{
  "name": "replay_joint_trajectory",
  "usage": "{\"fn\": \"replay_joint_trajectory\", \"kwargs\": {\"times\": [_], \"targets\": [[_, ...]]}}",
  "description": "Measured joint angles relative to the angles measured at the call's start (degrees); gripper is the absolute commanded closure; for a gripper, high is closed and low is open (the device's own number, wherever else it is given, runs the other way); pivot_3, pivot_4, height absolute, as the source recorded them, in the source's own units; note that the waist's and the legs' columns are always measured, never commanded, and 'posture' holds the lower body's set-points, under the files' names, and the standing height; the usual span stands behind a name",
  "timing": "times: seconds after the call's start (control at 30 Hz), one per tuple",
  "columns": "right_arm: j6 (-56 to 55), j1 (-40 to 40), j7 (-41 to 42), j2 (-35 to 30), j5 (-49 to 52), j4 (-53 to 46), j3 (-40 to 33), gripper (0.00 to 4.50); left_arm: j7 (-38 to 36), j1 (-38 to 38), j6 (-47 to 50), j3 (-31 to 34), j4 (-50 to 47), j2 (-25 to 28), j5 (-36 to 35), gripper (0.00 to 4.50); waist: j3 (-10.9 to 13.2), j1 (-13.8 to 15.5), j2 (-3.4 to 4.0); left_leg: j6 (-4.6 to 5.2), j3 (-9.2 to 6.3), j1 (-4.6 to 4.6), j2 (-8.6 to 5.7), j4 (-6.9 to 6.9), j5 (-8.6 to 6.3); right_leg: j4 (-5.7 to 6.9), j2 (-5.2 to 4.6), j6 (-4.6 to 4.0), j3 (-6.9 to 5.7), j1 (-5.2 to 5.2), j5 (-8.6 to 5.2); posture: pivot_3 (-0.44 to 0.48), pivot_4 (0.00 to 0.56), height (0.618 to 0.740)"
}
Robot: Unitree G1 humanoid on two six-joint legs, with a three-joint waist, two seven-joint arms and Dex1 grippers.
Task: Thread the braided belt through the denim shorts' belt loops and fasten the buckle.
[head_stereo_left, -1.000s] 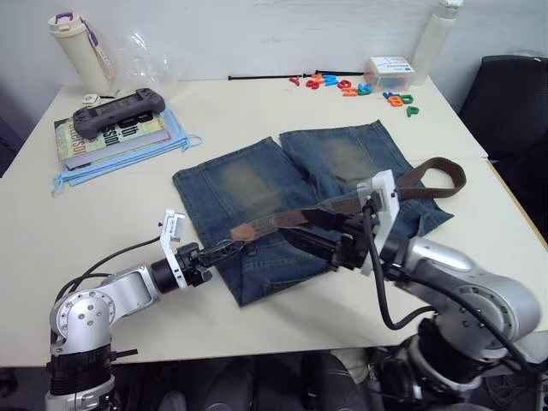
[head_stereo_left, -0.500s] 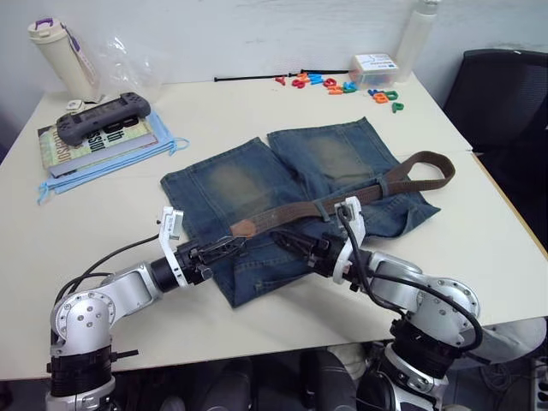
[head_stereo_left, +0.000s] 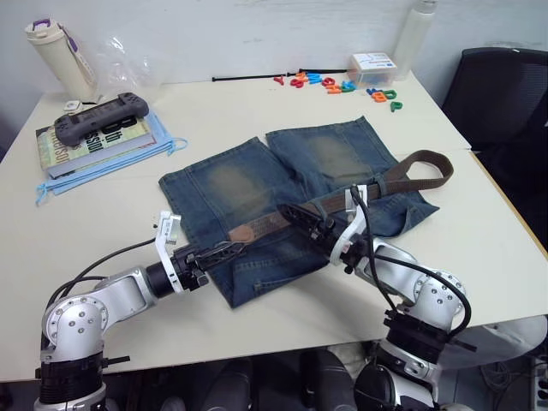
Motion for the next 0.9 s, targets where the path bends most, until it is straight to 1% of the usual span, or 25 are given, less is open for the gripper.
{"fn": "replay_joint_trajectory", "kwargs": {"times": [0.07,0.1,0.2,0.23,0.3,0.33,0.37,0.6,0.67,0.7,0.73,0.8,0.9], "targets": [[-1.78,0.09,-1.47,-0.05,1.95,0.00,2.48,0.84,0.14,0.00,-0.01,-0.13,-0.51,0.00,-0.27,4.50,0.00,-0.02,0.00,0.01,0.05,-0.04,0.00,0.00,0.00,0.03,0.01,0.00,0.06,-0.07,0.00,0.000,0.150,0.659],[-2.87,0.19,-2.27,-0.11,2.90,0.00,4.06,1.23,0.43,-0.04,-0.03,-0.21,-0.98,0.00,-0.48,4.50,0.00,-0.01,0.00,0.01,0.08,-0.05,0.00,0.00,0.00,0.06,0.01,0.00,0.10,-0.10,0.00,0.000,0.150,0.659],[-5.63,1.77,-3.58,-0.27,4.46,-0.01,7.37,2.46,1.32,-0.68,-0.17,-0.42,-1.30,-0.03,-1.77,4.50,-0.01,0.05,-0.01,0.01,0.12,-0.06,0.00,0.00,-0.01,0.09,0.02,0.00,0.15,-0.14,0.00,0.000,0.150,0.659],[-6.09,2.36,-3.71,-0.27,4.56,0.00,7.91,2.97,1.44,-0.80,-0.18,-0.49,-1.31,-0.03,-1.97,4.50,0.00,0.07,0.00,0.02,0.13,-0.07,0.00,0.01,-0.01,0.09,0.02,0.00,0.16,-0.15,0.00,0.000,0.150,0.659],[-7.63,3.28,-3.98,-0.63,5.18,0.00,9.31,3.85,2.13,-0.99,-0.22,-0.67,-1.30,-0.03,-2.41,4.50,0.00,0.03,0.00,0.04,0.17,-0.07,0.00,0.02,-0.02,0.11,0.03,0.00,0.21,-0.17,0.00,0.000,0.150,0.659],[-8.30,3.30,-4.00,-1.05,5.73,0.00,9.64,4.38,2.53,-0.99,-0.22,-0.74,-1.30,-0.03,-2.58,4.50,0.00,-0.01,0.00,0.04,0.20,-0.07,0.00,0.02,-0.02,0.14,0.04,0.00,0.23,-0.19,0.00,0.000,0.150,0.659],[-8.75,3.30,-4.00,-1.42,6.04,-0.01,10.08,4.45,2.75,-0.99,-0.31,-0.80,-1.29,-0.04,-2.68,4.50,0.00,-0.02,0.00,0.04,0.21,-0.07,0.01,0.02,-0.02,0.15,0.04,0.00,0.24,-0.19,0.00,0.000,0.150,0.659],[-12.63,3.98,-4.24,-4.55,8.30,0.00,13.67,4.45,3.11,-0.91,-1.01,-1.40,-1.49,0.73,-3.33,4.50,0.00,-0.04,0.00,0.04,0.23,-0.09,0.02,0.01,-0.02,0.16,0.06,0.00,0.27,-0.24,0.00,0.000,0.150,0.659],[-13.46,4.17,-4.25,-5.17,8.77,0.00,14.51,4.50,2.69,-0.66,-1.65,-1.66,-2.08,1.45,-3.00,3.69,0.00,-0.04,0.00,0.04,0.24,-0.09,0.03,0.01,-0.02,0.16,0.06,0.00,0.28,-0.25,0.00,0.000,0.150,0.659],[-13.88,4.21,-4.25,-5.46,8.92,0.00,14.92,4.50,2.51,-0.33,-1.91,-1.79,-2.37,1.69,-2.61,3.52,0.00,-0.05,0.00,0.04,0.25,-0.09,0.03,0.01,-0.02,0.16,0.06,0.00,0.30,-0.25,0.00,0.000,0.150,0.659],[-14.44,4.21,-4.25,-5.80,8.95,0.00,15.50,4.50,2.34,0.31,-2.29,-2.16,-2.90,1.97,-2.21,2.98,0.00,-0.06,0.00,0.05,0.26,-0.09,0.03,0.01,-0.02,0.16,0.06,0.00,0.30,-0.25,0.00,0.000,0.150,0.659],[-15.35,4.22,-4.25,-6.46,8.89,0.00,16.29,4.50,1.98,1.30,-2.66,-2.32,-3.62,2.30,-1.75,2.20,0.00,-0.01,0.00,0.05,0.26,-0.09,0.03,0.01,-0.03,0.16,0.06,0.00,0.30,-0.25,0.00,0.000,0.150,0.659],[-16.65,4.21,-4.21,-7.02,8.46,0.08,17.38,4.50,1.58,2.60,-3.09,-0.76,-3.57,4.37,-1.74,2.20,0.00,-0.05,0.01,0.06,0.26,-0.09,0.04,0.01,-0.03,0.16,0.07,-0.01,0.31,-0.26,-0.01,0.000,0.150,0.659]]}}
